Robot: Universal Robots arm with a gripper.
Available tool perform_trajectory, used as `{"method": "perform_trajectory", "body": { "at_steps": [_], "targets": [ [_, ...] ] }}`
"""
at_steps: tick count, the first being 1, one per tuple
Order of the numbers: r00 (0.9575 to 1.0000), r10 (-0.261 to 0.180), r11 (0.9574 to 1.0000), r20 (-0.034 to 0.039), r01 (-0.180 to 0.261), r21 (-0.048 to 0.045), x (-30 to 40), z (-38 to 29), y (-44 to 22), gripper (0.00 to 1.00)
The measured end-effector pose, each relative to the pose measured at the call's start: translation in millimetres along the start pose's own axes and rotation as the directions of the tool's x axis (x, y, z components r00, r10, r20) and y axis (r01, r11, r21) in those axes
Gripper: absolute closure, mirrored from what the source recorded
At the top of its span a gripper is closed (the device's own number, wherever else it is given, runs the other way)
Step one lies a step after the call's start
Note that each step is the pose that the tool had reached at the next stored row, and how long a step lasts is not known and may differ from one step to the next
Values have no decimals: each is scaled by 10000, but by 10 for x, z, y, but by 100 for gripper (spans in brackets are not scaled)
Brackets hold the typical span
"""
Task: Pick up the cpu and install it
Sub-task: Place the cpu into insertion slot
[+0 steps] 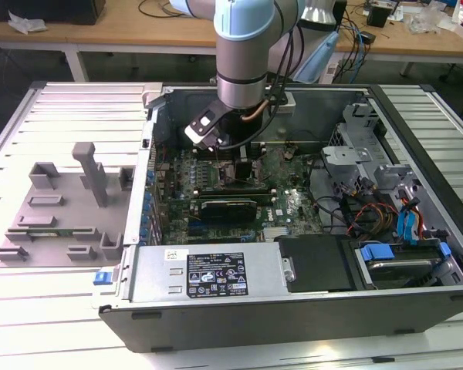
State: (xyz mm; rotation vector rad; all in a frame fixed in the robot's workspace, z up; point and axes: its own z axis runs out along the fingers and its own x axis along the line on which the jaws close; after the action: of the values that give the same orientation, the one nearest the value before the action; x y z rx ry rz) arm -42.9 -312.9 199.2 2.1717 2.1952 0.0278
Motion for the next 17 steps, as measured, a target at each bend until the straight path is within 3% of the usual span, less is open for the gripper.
{"method": "perform_trajectory", "body": {
  "at_steps": [12, 17],
  "targets": [
    [10000, 18, 10000, 0, -18, 3, 22, 30, -6, 45],
    [9996, 289, 9996, 14, -289, 10, 22, 33, -3, 45]
  ]
}}
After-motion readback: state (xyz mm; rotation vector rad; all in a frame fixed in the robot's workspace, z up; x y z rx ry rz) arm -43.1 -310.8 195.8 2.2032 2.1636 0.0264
